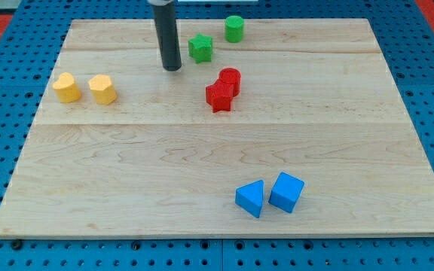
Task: Push the green blocks to the top center of the board
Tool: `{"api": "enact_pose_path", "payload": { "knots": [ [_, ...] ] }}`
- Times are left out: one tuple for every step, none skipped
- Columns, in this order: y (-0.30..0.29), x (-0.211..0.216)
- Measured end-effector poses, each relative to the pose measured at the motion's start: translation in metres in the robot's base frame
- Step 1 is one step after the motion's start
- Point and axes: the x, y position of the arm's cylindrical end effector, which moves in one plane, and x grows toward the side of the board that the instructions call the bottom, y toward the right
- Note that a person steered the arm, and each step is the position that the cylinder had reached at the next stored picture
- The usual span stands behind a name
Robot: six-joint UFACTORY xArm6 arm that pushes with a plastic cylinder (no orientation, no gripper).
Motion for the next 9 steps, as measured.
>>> {"api": "enact_pose_path", "payload": {
  "knots": [
    [0.009,-0.032],
    [-0.027,-0.022],
    [-0.005,0.016],
    [0.068,0.011],
    [0.018,-0.042],
    [-0.004,-0.036],
    [-0.004,-0.064],
    [0.057,-0.065],
    [0.058,-0.065]
  ]
}}
